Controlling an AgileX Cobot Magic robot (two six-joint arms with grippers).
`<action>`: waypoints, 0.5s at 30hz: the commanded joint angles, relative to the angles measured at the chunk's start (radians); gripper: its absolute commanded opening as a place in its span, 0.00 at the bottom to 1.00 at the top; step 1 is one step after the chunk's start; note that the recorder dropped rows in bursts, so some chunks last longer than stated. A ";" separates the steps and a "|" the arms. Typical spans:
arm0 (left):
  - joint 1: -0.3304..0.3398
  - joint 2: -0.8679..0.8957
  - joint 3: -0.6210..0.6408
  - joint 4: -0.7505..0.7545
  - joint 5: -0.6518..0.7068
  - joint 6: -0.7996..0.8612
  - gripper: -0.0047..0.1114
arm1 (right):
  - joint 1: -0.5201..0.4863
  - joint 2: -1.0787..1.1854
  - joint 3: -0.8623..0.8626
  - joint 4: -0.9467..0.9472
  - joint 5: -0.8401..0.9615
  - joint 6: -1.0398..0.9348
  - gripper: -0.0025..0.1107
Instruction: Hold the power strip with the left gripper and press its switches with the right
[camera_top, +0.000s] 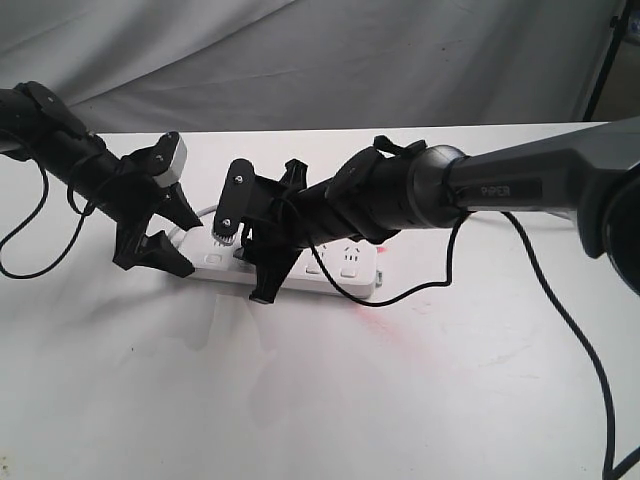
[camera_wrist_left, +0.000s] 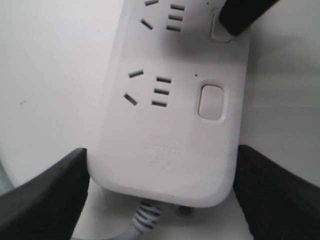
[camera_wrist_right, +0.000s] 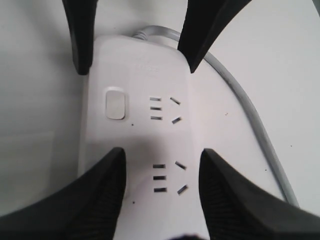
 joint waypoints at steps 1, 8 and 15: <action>-0.006 0.001 -0.004 -0.007 -0.020 -0.006 0.64 | -0.004 0.023 0.010 -0.002 0.020 -0.007 0.41; -0.006 0.001 -0.004 -0.007 -0.020 -0.006 0.64 | -0.004 0.032 0.045 -0.002 -0.003 -0.053 0.41; -0.006 0.001 -0.004 -0.007 -0.020 -0.006 0.64 | -0.004 0.078 0.045 0.014 0.009 -0.060 0.41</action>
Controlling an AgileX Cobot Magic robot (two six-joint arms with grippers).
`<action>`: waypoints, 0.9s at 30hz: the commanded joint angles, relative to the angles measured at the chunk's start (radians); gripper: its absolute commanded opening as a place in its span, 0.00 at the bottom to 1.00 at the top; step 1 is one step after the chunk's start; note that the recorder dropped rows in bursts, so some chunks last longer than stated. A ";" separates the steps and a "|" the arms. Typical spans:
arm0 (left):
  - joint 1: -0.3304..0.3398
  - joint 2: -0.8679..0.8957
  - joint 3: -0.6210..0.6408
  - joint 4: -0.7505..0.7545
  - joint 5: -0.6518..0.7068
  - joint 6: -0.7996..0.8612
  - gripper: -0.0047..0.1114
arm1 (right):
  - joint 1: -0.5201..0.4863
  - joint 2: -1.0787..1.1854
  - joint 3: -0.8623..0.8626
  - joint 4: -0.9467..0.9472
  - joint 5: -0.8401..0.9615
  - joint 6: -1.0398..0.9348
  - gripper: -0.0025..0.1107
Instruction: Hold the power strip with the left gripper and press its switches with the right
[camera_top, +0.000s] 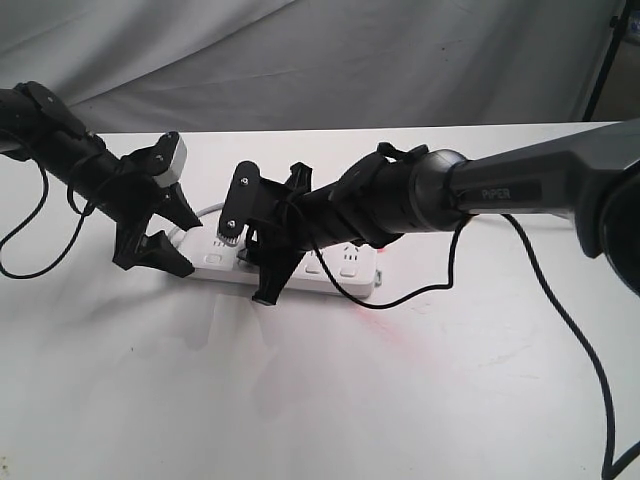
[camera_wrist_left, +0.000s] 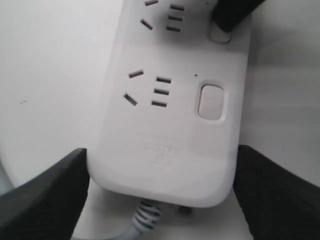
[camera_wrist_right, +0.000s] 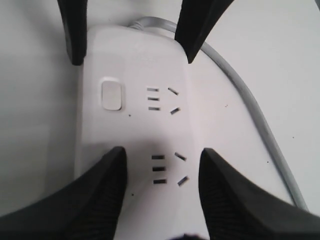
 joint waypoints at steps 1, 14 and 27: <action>-0.006 0.001 -0.004 -0.007 -0.020 -0.006 0.64 | -0.001 0.057 0.025 -0.030 0.021 -0.025 0.41; -0.006 0.001 -0.004 -0.007 -0.020 -0.006 0.64 | -0.001 -0.077 0.019 -0.013 0.030 -0.001 0.41; -0.006 0.001 -0.004 -0.007 -0.020 -0.006 0.64 | -0.053 -0.164 0.124 -0.017 0.022 0.010 0.41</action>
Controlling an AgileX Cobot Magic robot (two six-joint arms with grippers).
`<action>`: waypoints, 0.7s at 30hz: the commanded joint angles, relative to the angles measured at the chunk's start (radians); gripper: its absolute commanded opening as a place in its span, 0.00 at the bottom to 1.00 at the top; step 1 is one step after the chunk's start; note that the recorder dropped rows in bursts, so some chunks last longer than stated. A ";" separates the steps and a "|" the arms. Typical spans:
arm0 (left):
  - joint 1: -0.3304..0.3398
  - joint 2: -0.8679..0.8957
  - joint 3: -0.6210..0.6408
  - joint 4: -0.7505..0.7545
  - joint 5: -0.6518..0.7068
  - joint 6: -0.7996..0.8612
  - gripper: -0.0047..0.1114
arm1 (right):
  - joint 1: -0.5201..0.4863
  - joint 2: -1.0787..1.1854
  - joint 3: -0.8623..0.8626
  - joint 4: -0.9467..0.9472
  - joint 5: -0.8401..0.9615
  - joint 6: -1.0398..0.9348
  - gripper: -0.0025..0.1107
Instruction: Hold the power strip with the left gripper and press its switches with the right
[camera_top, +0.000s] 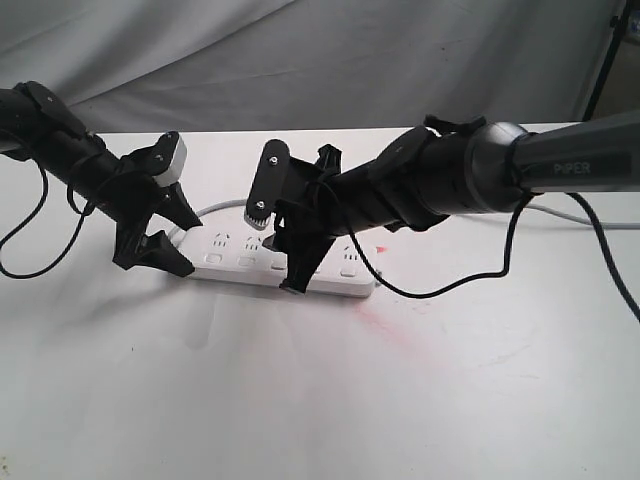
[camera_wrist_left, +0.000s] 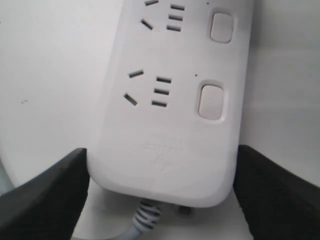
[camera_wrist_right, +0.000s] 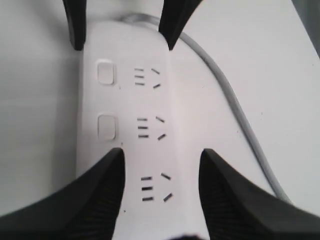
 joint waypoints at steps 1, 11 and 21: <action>-0.006 0.001 -0.004 -0.007 -0.020 -0.005 0.64 | -0.005 -0.010 0.014 -0.003 -0.012 0.004 0.41; -0.006 0.001 -0.004 -0.007 -0.020 -0.005 0.64 | -0.005 0.025 0.014 0.000 -0.017 0.002 0.41; -0.006 0.001 -0.004 -0.007 -0.020 -0.005 0.64 | -0.005 0.039 0.014 0.000 -0.030 0.002 0.41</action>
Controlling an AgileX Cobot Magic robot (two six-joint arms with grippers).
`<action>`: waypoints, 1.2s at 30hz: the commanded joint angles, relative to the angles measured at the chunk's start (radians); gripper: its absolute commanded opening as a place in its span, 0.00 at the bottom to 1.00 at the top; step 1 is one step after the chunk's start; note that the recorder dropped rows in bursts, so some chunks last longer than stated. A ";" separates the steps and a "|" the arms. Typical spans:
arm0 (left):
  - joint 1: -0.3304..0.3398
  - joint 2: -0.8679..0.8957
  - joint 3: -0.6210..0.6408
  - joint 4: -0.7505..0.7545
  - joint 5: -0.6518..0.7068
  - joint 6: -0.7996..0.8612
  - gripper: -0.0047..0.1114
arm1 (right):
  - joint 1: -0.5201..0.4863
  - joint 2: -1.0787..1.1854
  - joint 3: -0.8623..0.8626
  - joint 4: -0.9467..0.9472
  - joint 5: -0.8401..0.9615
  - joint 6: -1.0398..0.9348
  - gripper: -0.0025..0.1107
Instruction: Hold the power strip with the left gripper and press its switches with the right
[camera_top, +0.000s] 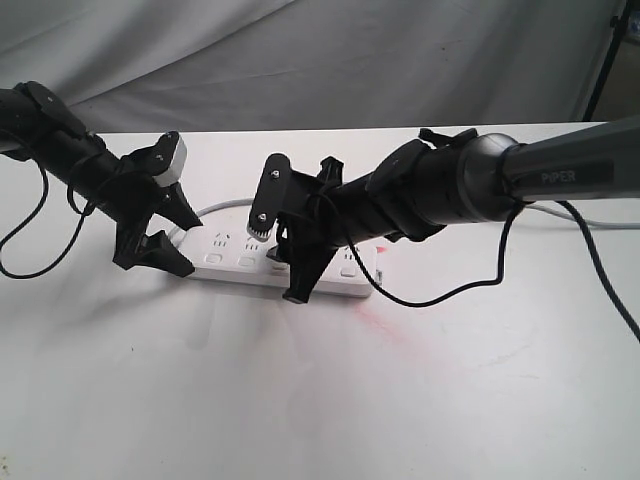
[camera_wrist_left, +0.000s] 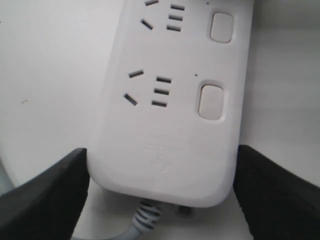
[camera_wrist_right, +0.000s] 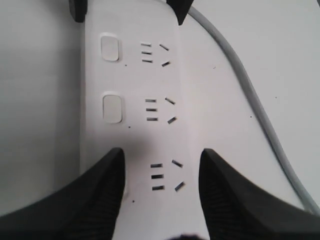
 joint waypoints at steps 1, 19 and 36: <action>-0.006 0.001 -0.004 -0.007 -0.020 -0.005 0.64 | -0.001 0.018 0.005 0.001 -0.013 0.002 0.41; -0.006 0.001 -0.004 -0.007 -0.020 -0.005 0.64 | -0.001 0.055 0.005 0.001 -0.002 0.000 0.41; -0.006 0.001 -0.004 -0.007 -0.020 -0.005 0.64 | -0.001 0.084 0.009 0.001 0.009 -0.006 0.41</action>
